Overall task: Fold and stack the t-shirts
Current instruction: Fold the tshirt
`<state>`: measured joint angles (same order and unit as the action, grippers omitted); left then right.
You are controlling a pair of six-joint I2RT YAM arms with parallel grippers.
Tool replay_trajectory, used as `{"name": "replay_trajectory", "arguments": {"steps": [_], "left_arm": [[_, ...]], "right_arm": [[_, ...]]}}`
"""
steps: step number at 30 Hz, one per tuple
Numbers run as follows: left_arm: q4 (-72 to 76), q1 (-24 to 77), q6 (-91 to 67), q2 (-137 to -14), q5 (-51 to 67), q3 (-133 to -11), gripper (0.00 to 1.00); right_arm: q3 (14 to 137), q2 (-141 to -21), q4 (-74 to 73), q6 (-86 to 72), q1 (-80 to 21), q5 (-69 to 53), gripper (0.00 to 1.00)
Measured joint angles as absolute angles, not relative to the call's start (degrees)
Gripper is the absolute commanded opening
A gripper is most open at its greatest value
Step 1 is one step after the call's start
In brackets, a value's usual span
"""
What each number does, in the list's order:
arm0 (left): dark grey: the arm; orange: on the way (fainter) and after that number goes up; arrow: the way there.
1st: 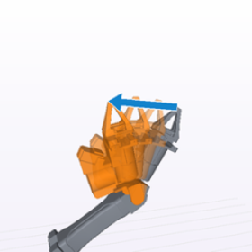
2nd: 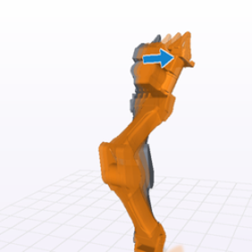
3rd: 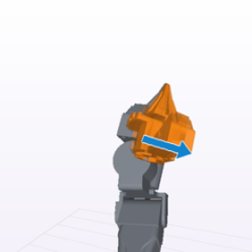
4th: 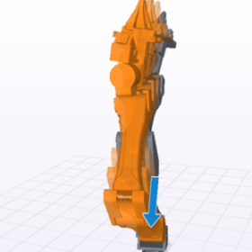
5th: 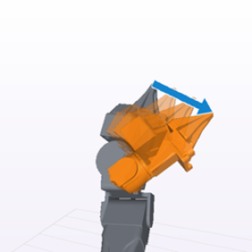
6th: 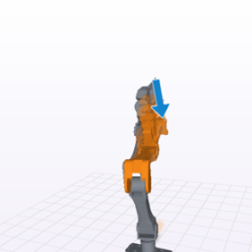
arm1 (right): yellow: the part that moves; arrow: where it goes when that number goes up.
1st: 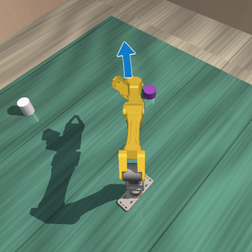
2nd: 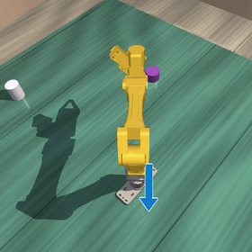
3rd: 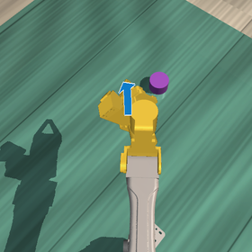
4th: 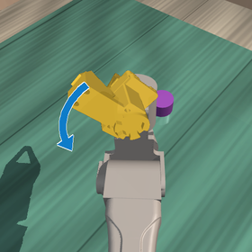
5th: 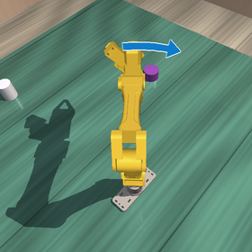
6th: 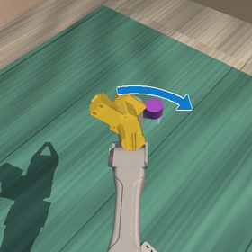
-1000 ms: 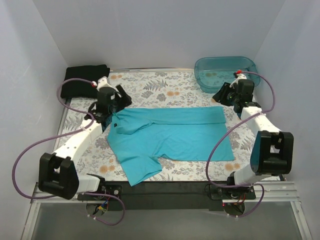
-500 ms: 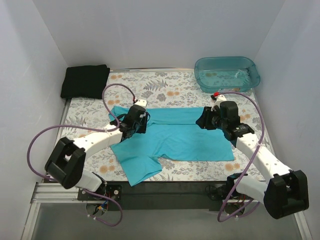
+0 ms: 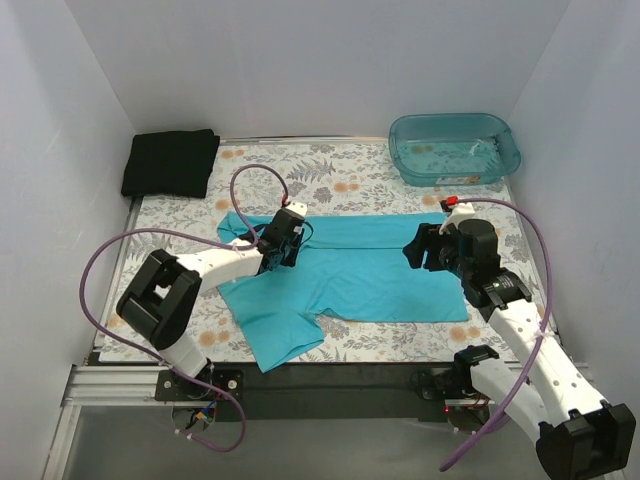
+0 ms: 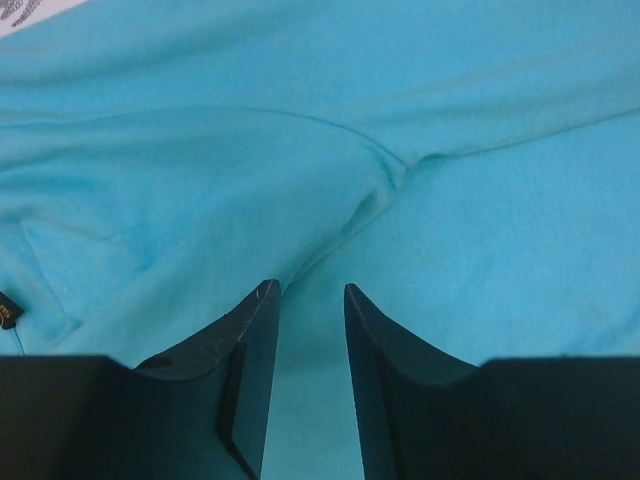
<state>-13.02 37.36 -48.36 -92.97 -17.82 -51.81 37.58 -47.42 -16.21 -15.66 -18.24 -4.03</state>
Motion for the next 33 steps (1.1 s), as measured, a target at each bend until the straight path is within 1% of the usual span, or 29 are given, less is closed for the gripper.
{"name": "replay_trajectory", "arguments": {"steps": [9,17,23,33], "left_arm": [[-12.1,37.4,-46.5,-97.3,-19.1,-53.4,0.31],[-13.6,37.5,-46.4,-96.7,-18.5,-54.8,0.29],[-15.2,38.5,-47.1,-94.0,-15.7,-54.8,0.27],[-16.1,38.8,-47.4,-97.2,-16.8,-55.3,0.33]], "right_arm": [[37.6,-43.6,-18.3,-14.5,-18.2,-0.2,0.62],[37.6,-42.6,-19.7,-14.3,-18.2,1.8,0.61],[37.6,-42.3,-19.8,-14.3,-18.2,2.8,0.61],[37.6,-42.3,-19.9,-14.3,-18.2,2.9,0.61]]}}
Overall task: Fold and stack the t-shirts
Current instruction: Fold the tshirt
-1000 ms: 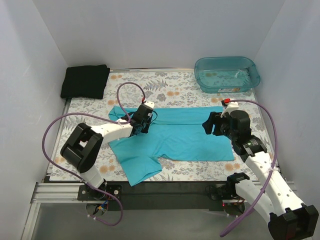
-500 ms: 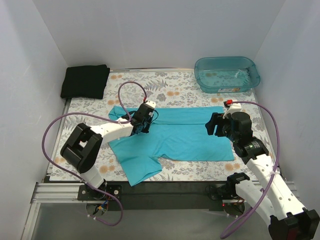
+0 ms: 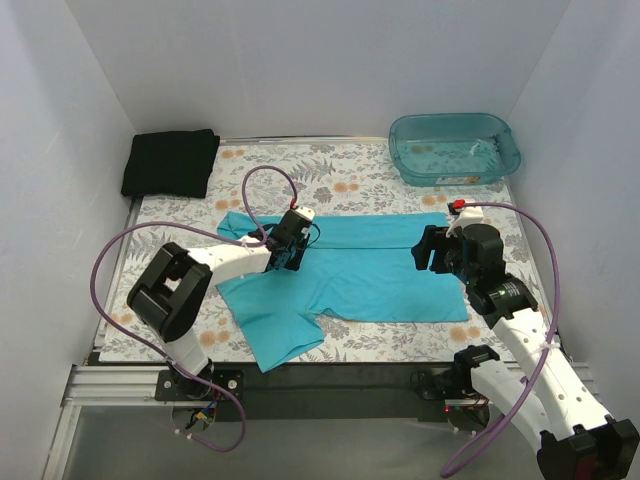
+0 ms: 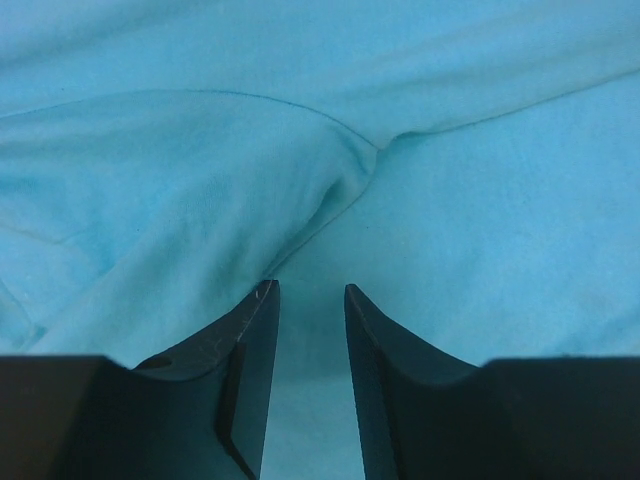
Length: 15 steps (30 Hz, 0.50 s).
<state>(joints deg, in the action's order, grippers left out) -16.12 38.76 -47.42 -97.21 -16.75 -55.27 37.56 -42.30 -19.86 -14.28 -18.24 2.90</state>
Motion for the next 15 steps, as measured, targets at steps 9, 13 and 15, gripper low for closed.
{"name": "replay_trajectory", "arguments": {"steps": [9,13,15], "left_arm": [[-15.8,38.8,-46.6,-99.0,-19.9,-56.1,0.35],[-15.4,38.8,-46.1,-99.1,-20.9,-56.6,0.36],[-15.3,38.8,-45.9,-99.2,-21.3,-56.9,0.36]], "right_arm": [[36.6,-41.8,-20.2,-14.1,-18.2,2.9,0.61],[36.6,-41.6,-20.3,-14.1,-18.2,2.9,0.61],[36.6,-41.6,-20.3,-14.1,-18.2,2.9,0.61]]}}
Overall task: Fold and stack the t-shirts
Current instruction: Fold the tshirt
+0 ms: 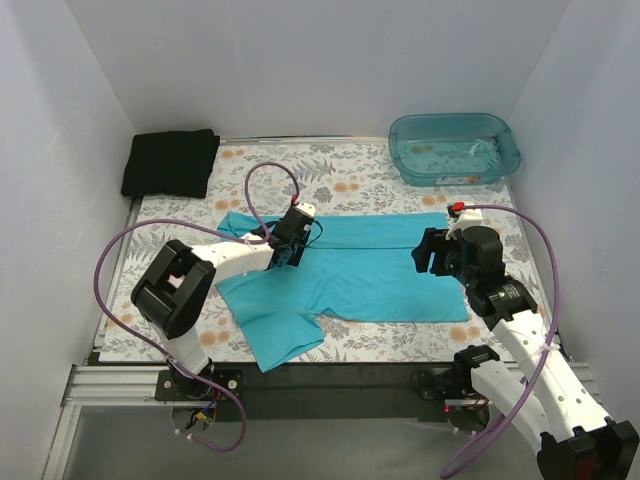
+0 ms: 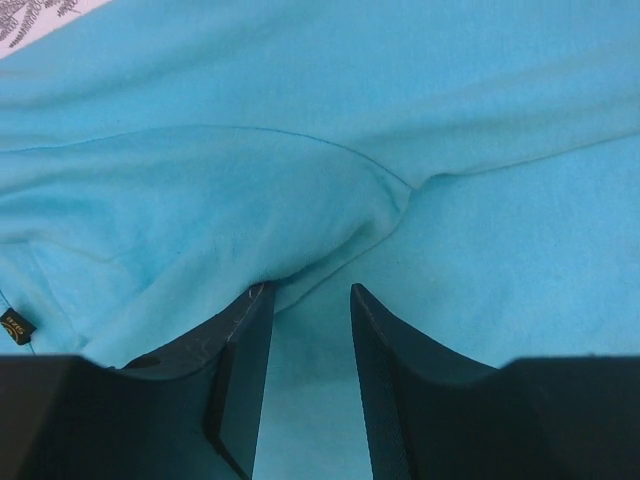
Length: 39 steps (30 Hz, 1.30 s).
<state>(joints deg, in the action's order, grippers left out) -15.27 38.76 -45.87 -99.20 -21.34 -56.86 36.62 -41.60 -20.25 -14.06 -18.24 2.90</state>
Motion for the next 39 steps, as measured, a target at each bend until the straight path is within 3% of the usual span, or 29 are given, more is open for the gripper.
{"name": "replay_trajectory", "arguments": {"steps": [8,18,20,22,25,39], "left_arm": [[-14.8,38.7,-45.0,-100.6,-22.2,-57.4,0.34],[-14.7,38.7,-44.1,-101.7,-23.7,-57.5,0.23],[-14.7,38.7,-43.9,-101.9,-24.2,-57.5,0.20],[-14.8,38.7,-43.5,-101.9,-24.6,-57.5,0.09],[-15.2,38.5,-43.1,-102.0,-24.9,-57.7,0.04],[-33.5,38.4,-46.9,-102.3,-19.0,-70.5,0.05]], "right_arm": [[36.5,-41.6,-20.3,-13.7,-18.2,3.0,0.61],[35.7,-41.2,-20.5,-13.5,-18.2,3.1,0.60],[35.7,-41.2,-20.5,-13.5,-18.2,3.1,0.61],[35.7,-41.2,-20.5,-13.5,-18.2,3.1,0.61],[35.7,-41.2,-20.5,-13.5,-18.2,3.1,0.60],[35.3,-40.6,-20.5,-13.5,-18.2,3.3,0.60]]}}
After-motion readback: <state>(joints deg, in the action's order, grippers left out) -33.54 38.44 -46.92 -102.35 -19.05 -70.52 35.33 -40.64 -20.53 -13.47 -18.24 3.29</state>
